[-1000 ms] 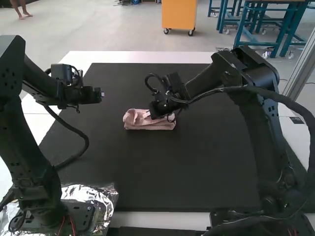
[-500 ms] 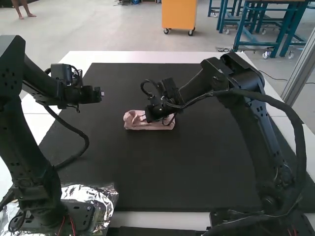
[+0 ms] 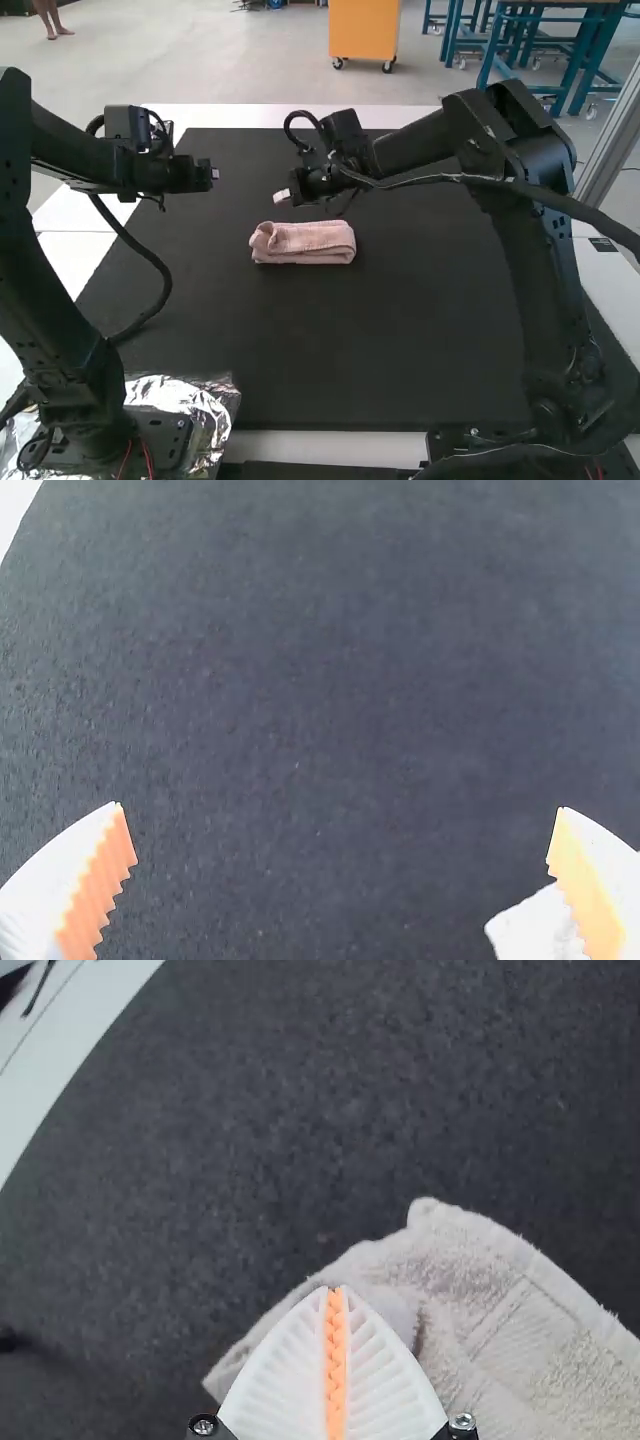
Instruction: Fold the towel.
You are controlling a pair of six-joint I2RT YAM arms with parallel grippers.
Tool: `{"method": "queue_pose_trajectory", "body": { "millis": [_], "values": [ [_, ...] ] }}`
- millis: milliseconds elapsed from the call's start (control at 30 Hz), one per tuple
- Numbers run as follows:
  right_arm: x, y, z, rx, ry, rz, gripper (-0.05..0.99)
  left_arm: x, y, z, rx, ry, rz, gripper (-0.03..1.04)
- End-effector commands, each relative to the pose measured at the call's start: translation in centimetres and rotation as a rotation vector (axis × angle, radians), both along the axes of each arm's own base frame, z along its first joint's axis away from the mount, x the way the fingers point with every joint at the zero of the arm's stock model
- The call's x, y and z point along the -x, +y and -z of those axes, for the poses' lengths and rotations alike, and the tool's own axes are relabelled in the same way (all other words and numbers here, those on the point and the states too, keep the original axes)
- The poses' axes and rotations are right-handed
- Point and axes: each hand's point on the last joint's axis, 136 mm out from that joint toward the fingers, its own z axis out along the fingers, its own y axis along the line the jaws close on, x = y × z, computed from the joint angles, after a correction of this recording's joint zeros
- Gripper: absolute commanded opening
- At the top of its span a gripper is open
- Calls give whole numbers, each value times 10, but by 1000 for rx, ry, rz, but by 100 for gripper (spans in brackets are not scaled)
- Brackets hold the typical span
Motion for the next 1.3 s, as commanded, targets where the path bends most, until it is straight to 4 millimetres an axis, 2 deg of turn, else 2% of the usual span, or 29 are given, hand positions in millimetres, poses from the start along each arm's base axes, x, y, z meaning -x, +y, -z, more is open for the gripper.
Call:
{"method": "queue_pose_trajectory", "body": {
  "millis": [0,67,133,167,300,400,567,700,867,1067,1167,1267],
  "values": [
    [-11,-18,-122,-118,-166,63,29,-2,-13,-74,-9,-160,21,97],
    [-8,-37,-154,-112,-215,107,55,6,-21,-101,-11,-213,38,97],
    [-1,-56,-183,-117,-258,137,88,17,-27,-129,-17,-275,44,97],
    [3,-66,-199,-129,-286,154,92,23,-30,-142,-19,-305,45,97],
    [29,-117,-252,-173,-381,235,92,54,-31,-192,-29,-430,43,97],
    [49,-165,-282,-186,-463,359,92,84,-32,-225,-33,-510,42,97],
    [108,-244,-326,-268,-589,510,92,146,-30,-275,-47,-663,31,97],
    [172,-287,-352,-354,-716,580,92,206,-27,-309,-58,-808,8,97],
    [247,-320,-359,-433,-801,634,92,288,-23,-338,-62,-1003,-27,97],
    [318,-348,-366,-467,-953,703,92,369,-21,-348,-70,-1179,-57,97],
    [352,-356,-373,-490,-1053,732,92,392,-21,-347,-83,-1221,-74,97],
    [379,-361,-376,-505,-1135,759,92,393,-20,-345,-98,-1184,-92,97]
  ]
}}
